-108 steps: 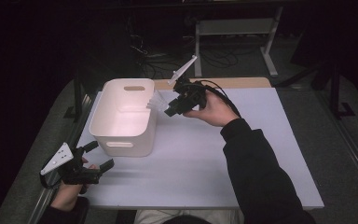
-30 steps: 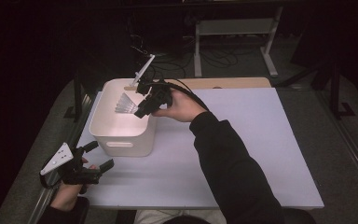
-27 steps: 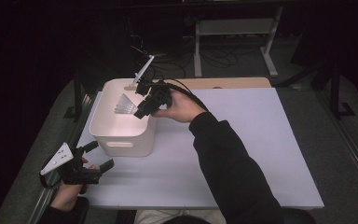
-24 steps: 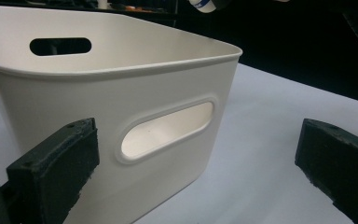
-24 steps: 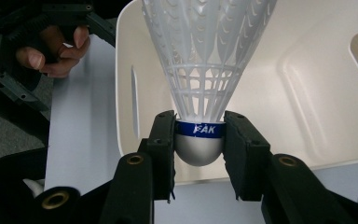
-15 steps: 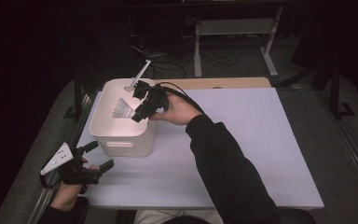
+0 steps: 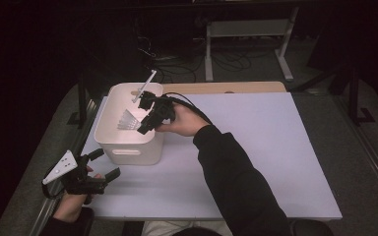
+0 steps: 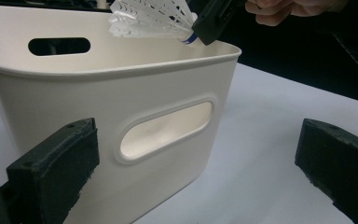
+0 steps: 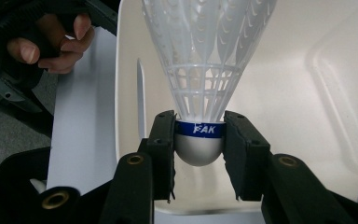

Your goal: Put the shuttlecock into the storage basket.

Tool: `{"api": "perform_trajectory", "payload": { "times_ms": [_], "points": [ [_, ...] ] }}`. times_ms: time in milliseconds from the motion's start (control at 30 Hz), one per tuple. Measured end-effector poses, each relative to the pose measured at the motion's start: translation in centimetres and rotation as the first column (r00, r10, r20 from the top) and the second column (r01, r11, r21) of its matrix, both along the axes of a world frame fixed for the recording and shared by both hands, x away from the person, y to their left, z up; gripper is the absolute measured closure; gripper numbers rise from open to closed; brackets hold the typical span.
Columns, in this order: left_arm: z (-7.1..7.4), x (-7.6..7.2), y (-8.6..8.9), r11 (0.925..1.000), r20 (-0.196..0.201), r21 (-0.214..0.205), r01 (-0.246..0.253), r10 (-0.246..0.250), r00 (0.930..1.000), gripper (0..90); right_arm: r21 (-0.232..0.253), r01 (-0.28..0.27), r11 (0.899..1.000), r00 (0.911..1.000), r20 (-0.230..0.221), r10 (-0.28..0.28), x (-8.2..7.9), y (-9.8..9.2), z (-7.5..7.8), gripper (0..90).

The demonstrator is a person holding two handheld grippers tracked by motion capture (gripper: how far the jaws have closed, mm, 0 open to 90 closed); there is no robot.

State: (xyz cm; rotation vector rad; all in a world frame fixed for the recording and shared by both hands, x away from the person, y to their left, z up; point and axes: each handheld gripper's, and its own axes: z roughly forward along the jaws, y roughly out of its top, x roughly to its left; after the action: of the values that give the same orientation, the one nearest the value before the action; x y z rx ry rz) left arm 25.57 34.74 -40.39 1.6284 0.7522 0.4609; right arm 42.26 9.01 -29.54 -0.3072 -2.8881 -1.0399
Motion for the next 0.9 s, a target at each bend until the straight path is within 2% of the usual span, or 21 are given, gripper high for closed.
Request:
{"api": "perform_trajectory", "payload": {
  "times_ms": [667,733,767,900],
  "points": [
    [0.0,0.0,0.0,1.0000,0.001,-0.001,0.002,-0.002,1.0000,0.0,-0.016,-0.013,1.000,0.9996,-0.024,0.013,0.2,1.1,-1.6,63.2],
    [0.0,0.0,0.0,1.0000,0.000,-0.001,0.002,-0.002,1.0000,0.0,-0.016,-0.009,1.000,0.9994,-0.033,0.009,0.3,1.2,-1.7,60.4],
    [0.0,0.0,0.0,1.0000,0.000,-0.001,0.002,-0.002,1.0000,0.0,-0.016,-0.003,1.000,0.9994,-0.035,0.003,0.3,1.1,-1.7,55.9],
    [0.0,0.0,0.0,1.0000,-0.001,-0.001,0.002,-0.002,1.0000,0.0,-0.006,0.013,1.000,0.9993,-0.036,-0.013,0.4,1.0,-1.6,51.4]
  ]
}}
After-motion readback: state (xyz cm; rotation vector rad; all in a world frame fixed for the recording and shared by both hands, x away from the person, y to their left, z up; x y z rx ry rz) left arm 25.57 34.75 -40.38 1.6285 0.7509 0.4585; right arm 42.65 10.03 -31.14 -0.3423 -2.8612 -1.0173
